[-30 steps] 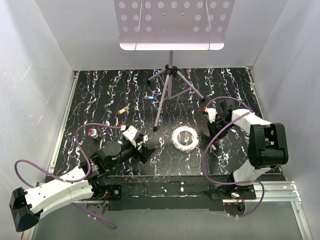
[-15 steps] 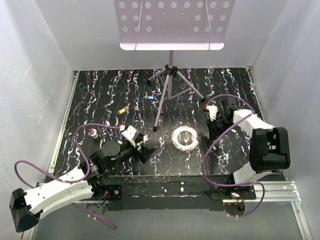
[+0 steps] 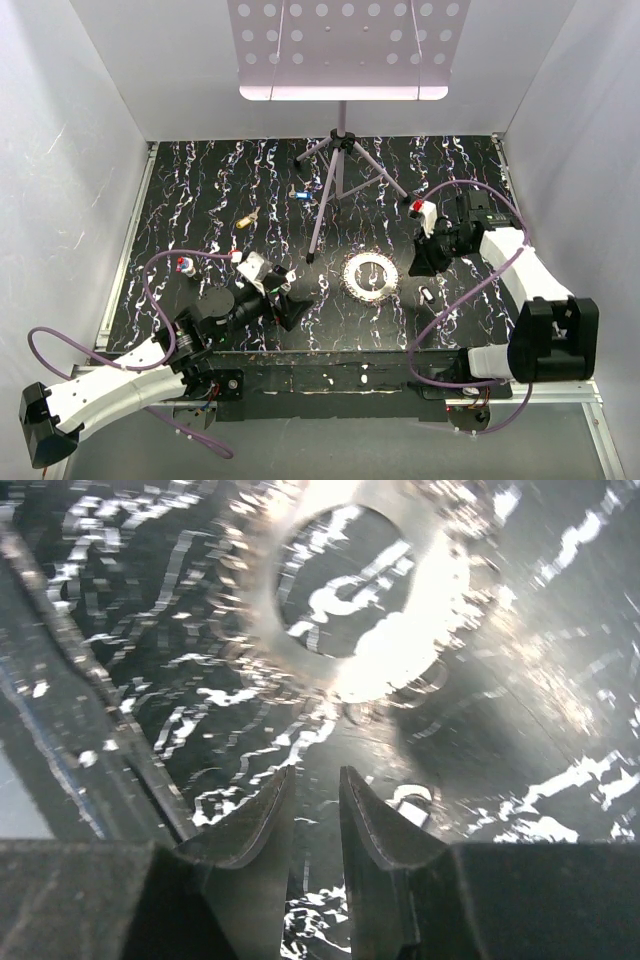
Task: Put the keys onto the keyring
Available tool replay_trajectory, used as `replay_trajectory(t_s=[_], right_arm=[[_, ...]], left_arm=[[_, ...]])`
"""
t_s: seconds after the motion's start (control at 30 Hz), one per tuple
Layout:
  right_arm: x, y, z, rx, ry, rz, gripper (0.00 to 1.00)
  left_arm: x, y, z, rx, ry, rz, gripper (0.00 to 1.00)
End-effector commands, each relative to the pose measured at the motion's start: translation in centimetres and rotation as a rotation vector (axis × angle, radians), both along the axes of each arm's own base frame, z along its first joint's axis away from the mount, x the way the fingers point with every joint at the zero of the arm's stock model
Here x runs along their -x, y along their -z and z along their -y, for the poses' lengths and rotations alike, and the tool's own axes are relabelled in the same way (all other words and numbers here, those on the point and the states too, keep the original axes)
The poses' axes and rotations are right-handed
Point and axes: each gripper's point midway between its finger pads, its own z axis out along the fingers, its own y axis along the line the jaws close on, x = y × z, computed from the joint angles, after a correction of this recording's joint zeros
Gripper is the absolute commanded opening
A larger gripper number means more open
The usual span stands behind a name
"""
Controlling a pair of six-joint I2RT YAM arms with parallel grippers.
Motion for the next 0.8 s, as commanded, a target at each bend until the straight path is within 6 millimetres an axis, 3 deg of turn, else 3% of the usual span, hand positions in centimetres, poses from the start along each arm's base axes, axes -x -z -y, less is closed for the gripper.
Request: replay_trajectory(t_s=[0.0,0.13,0.23,0.37,0.47,0.63,0.77], right_arm=[[3.4,-5.5,-3.5,-0.268,-0.201,0.117,0.32],[6.0,-7.4,-4.7,-0.389,-0.355,0.25,0.32],[7.7,-8.1,-5.0,-0.431,-0.455,0.317,0.4],[8.4,-8.2,-5.0,-0.42,-0.514,0.331,0.42],[7.8,-7.7,-4.8,-0.375,-0.517,0.321,0.42],[5.2,-6.9,-4.6,-0.303,-0.414,0.283,0.4],[3.5,-5.0,-5.4,-0.313,-0.219,0.077,0.34]], left_arm=[[0.5,-0.1,0.3,0.087,0.002,-0.061,0.98],[0.7,0.0,0.5,0.105,0.003,-0.092,0.98],[0.6,0.4,0.4,0.108,-0.015,-0.122,0.98],[0.6,0.8,0.6,0.107,-0.015,-0.149,0.98],[0.6,1.1,0.7,0.102,-0.015,-0.164,0.98],[0.6,1.2,0.9,0.102,-0.017,-0.173,0.98],[0.5,1.5,0.9,0.101,-0.02,-0.184,0.98]])
